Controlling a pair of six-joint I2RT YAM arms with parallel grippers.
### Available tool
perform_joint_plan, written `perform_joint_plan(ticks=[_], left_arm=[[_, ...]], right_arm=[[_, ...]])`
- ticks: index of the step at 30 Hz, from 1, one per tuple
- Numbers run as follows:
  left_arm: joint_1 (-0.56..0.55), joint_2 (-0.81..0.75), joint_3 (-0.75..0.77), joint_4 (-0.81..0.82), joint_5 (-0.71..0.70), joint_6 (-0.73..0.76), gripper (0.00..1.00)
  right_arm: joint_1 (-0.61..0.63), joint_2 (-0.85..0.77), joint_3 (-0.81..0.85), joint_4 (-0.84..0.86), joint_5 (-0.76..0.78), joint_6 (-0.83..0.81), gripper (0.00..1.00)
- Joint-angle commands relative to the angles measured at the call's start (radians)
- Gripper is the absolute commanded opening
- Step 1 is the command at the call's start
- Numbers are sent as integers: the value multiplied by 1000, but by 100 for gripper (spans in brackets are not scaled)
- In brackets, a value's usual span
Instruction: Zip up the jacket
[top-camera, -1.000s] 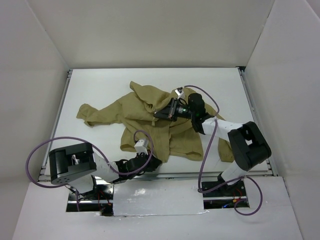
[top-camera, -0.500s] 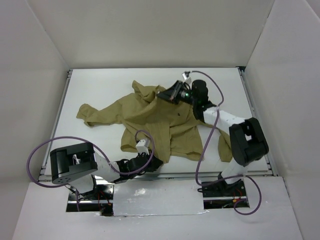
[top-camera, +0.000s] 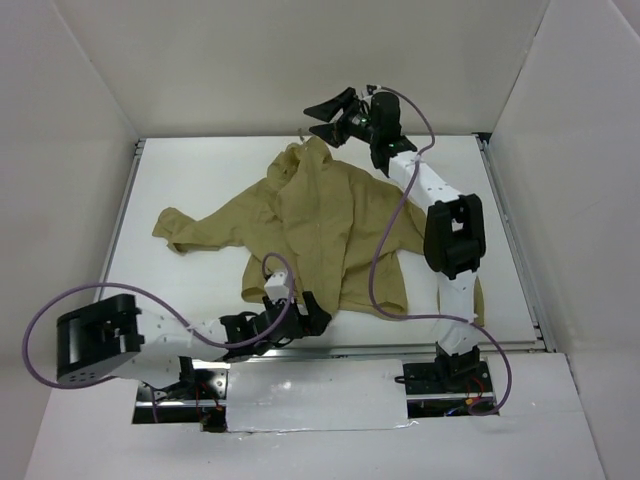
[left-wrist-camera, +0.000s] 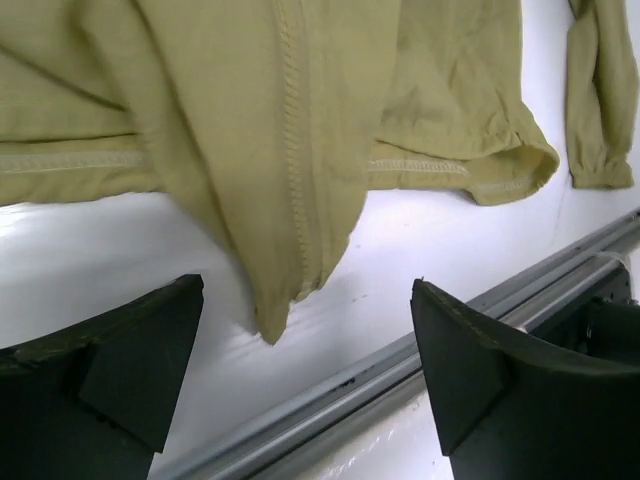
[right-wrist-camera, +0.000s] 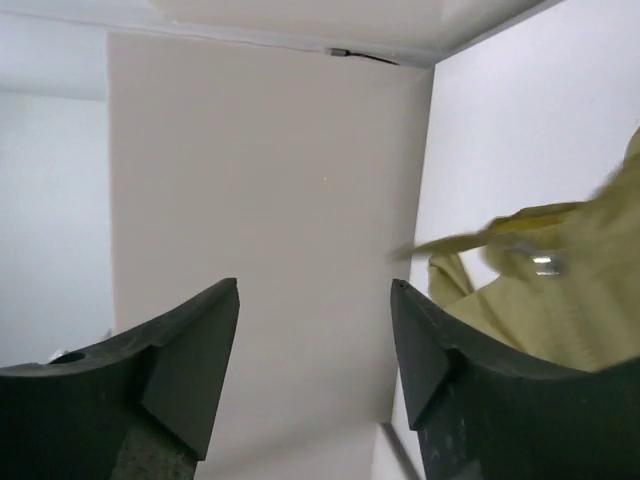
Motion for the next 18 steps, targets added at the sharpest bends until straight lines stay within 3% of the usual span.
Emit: perform_joint_plan(ticks=[1, 2, 6, 7, 8, 10, 11, 13, 18], left_arm=[[-6, -122, 45, -380, -66, -7, 99], [-7, -198, 68, -445, -110, -5, 99], [-3, -354, 263, -812, -257, -43, 99], [12, -371, 304, -887, -293, -59, 99], [34, -386, 356, -1047, -331, -69, 99], [152, -388, 508, -1156, -336, -22, 99], [193, -391, 557, -1241, -341, -5, 99], [328, -402, 686, -1291, -351, 82, 99], [632, -469, 941, -1400, -290, 272, 99]], right_arm=[[-22, -76, 77, -56, -30, -67, 72], [-25, -96, 73, -76, -42, -111, 85], [-56, -224, 34, -183, -55, -237, 93], [-62, -263, 28, -281, -50, -286, 100], [-62, -351, 25, -352, -32, -420, 100], [-50, -471, -15, -544, 95, -571, 100], [-31, -610, -42, -609, 157, -699, 100], [-16, -768, -174, -692, 310, -798, 100], [-4, -1305, -447, -846, 500, -855, 100]])
